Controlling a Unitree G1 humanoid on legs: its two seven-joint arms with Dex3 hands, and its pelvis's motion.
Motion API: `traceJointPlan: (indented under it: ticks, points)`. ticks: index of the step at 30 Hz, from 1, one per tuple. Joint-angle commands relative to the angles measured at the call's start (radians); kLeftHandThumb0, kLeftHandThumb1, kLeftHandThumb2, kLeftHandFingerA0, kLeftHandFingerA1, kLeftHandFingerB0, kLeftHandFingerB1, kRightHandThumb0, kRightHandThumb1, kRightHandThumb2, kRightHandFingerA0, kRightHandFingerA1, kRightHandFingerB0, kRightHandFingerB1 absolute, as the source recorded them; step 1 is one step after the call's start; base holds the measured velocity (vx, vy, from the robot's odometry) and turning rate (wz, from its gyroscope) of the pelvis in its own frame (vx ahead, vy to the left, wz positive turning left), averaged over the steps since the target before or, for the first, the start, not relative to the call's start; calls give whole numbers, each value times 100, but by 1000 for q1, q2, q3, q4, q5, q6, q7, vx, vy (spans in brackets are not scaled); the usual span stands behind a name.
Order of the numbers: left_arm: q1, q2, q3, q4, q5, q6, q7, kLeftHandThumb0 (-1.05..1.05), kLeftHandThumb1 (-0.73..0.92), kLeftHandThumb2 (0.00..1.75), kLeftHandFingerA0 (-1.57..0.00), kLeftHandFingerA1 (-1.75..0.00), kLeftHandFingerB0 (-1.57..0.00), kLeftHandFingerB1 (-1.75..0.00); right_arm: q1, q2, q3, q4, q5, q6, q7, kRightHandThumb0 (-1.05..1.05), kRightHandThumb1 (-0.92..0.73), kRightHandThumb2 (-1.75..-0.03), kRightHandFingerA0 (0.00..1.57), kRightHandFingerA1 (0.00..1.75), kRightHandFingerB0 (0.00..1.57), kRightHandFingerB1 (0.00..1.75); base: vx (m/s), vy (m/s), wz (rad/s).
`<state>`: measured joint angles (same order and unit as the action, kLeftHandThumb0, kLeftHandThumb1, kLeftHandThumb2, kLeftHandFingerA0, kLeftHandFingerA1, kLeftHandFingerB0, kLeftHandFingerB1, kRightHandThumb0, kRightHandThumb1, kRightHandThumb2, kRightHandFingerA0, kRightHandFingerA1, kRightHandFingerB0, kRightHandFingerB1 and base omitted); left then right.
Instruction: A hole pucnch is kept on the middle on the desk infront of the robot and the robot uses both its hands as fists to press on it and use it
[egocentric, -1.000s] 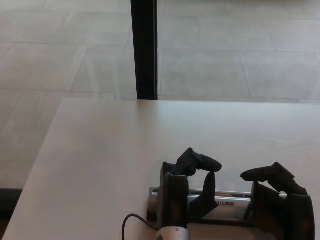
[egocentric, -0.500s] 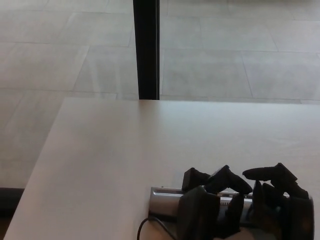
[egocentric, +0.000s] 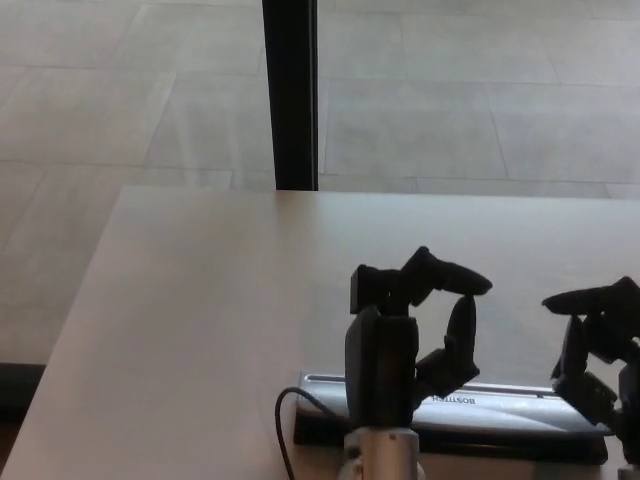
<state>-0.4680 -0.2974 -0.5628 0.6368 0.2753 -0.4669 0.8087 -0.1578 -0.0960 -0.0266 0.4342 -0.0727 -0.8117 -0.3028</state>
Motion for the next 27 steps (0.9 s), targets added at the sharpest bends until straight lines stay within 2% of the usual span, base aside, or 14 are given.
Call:
traceJointPlan:
  ticks: [1, 3, 10, 11, 12, 13, 16, 17, 18, 20, 21, 22, 23, 27]
  points:
    - [-118, 83, 211, -443, -451, 253, -467, -30, 65, 105, -96, -175, -72, -147, -64, -266, -92, -493, 412, 593, 255, -23, -57, -114, 104, 175, 79, 138, 0, 0, 0]
    - [-216, 217, 307, -622, -609, 461, -550, -28, 68, 98, -95, -175, -73, -140, -95, -387, -175, -606, 544, 718, 237, -24, -59, -110, 103, 175, 78, 136, 0, 0, 0]
    - [-248, 472, 485, -816, -933, 714, -619, -30, 69, 100, -95, -175, -72, -139, -9, -605, -410, -638, 706, 796, 255, -22, -57, -113, 104, 175, 78, 134, 0, 0, 0]
    - [-204, 564, 555, -832, -1032, 754, -655, -28, 76, 90, -88, -175, -62, -147, 43, -651, -517, -589, 739, 802, 283, -23, -58, -103, 103, 175, 80, 118, 0, 0, 0]
    - [-158, 649, 600, -849, -1044, 789, -674, -33, 80, 84, -86, -175, -64, -151, 83, -683, -601, -520, 714, 768, 320, -23, -59, -94, 98, 173, 85, 102, 0, 0, 0]
    - [-114, 701, 643, -843, -1041, 789, -687, -29, 80, 80, -88, -175, -52, -168, 116, -712, -663, -442, 645, 716, 351, -27, -59, -90, 98, 169, 89, 87, 0, 0, 0]
    - [-30, 775, 767, -768, -1006, 749, -689, -19, 74, 90, -88, -175, -65, -132, 214, -771, -841, -268, 575, 691, 374, -29, -60, -90, 97, 166, 92, 69, 0, 0, 0]
    - [17, 789, 836, -740, -1005, 726, -656, -22, 76, 92, -91, -175, -65, -131, 259, -789, -912, -180, 575, 680, 384, -34, -62, -79, 97, 152, 84, 66, 0, 0, 0]
    - [54, 808, 877, -719, -985, 702, -653, -22, 76, 92, -91, -175, -65, -131, 293, -800, -961, -117, 574, 678, 387, -34, -62, -79, 97, 152, 84, 66, 0, 0, 0]
    - [173, 862, 975, -680, -929, 679, -658, -30, 80, 76, -94, -175, -58, -163, 351, -824, -1050, 82, 588, 650, 365, -39, -69, -65, 100, 144, 76, 61, 0, 0, 0]
    - [209, 872, 1006, -664, -904, 684, -642, -32, 77, 74, -90, -175, -64, -142, 377, -824, -1069, 130, 573, 637, 332, -42, -73, -68, 97, 149, 69, 62, 0, 0, 0]
    - [244, 874, 1049, -647, -897, 712, -603, -45, 56, 97, -126, -144, -86, -118, 406, -822, -1091, 183, 567, 635, 297, -45, -75, -62, 98, 150, 68, 62, 0, 0, 0]
    - [271, 873, 1078, -626, -898, 713, -592, -38, 66, 72, -100, -175, -73, -132, 422, -817, -1108, 219, 573, 653, 263, -50, -72, -65, 94, 152, 68, 67, 0, 0, 0]
    - [350, 890, 1103, -579, -840, 686, -610, -41, 68, 71, -103, -175, -75, -130, 437, -807, -1132, 292, 580, 651, 216, -49, -75, -68, 96, 155, 63, 78, 0, 0, 0]
